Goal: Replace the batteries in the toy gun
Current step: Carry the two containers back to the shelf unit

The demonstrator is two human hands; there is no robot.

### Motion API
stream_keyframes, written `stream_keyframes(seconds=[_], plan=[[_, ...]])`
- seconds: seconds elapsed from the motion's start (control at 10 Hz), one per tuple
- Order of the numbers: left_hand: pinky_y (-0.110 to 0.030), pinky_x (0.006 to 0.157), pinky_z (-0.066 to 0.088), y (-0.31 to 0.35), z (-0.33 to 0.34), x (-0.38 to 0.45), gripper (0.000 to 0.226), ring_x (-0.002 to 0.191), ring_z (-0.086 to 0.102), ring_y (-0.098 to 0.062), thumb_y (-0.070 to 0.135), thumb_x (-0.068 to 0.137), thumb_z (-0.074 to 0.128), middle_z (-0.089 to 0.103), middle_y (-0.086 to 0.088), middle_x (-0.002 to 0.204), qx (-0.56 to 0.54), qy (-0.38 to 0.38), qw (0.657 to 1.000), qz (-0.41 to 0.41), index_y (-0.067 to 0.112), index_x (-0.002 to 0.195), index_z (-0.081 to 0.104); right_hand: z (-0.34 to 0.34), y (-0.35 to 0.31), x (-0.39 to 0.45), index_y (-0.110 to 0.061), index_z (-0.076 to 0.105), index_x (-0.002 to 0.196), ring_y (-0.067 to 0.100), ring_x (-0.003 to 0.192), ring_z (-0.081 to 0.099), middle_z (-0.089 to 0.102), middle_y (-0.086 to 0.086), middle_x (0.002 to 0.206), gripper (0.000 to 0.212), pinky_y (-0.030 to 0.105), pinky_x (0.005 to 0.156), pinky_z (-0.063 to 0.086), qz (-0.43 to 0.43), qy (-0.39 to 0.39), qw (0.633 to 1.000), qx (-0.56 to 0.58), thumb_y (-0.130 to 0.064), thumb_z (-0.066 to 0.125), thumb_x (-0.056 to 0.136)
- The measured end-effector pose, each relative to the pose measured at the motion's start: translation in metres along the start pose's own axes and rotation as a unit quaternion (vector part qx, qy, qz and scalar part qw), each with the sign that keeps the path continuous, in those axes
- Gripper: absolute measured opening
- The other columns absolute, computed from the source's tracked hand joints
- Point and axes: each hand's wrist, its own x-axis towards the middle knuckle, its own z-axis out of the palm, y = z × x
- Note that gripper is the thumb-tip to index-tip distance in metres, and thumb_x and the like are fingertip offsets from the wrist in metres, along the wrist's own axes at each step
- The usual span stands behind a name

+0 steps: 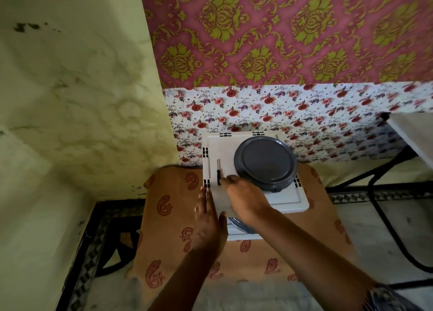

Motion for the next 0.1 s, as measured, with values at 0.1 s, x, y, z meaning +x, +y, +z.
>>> stream_keyframes(seconds=[0.1], plan=[[-0.027,0.115,0.014,0.0212,-0.0117,-0.0143,0.061,0.146,0.013,-0.027,0.019,0.096,0.045,0.012,-0.014,0.157,-0.033,0.033,0.999,-0.011,0.004,0.148,0.016,-0.0135,0.0096,-0.0505,-0.019,0.054,0.123,0.022,0.103,0.061,0.063,0.006,0.116,0.034,0.031,0.086,0.049,0.068,0.090,0.987,0.115,-0.014,0.049,0.090]])
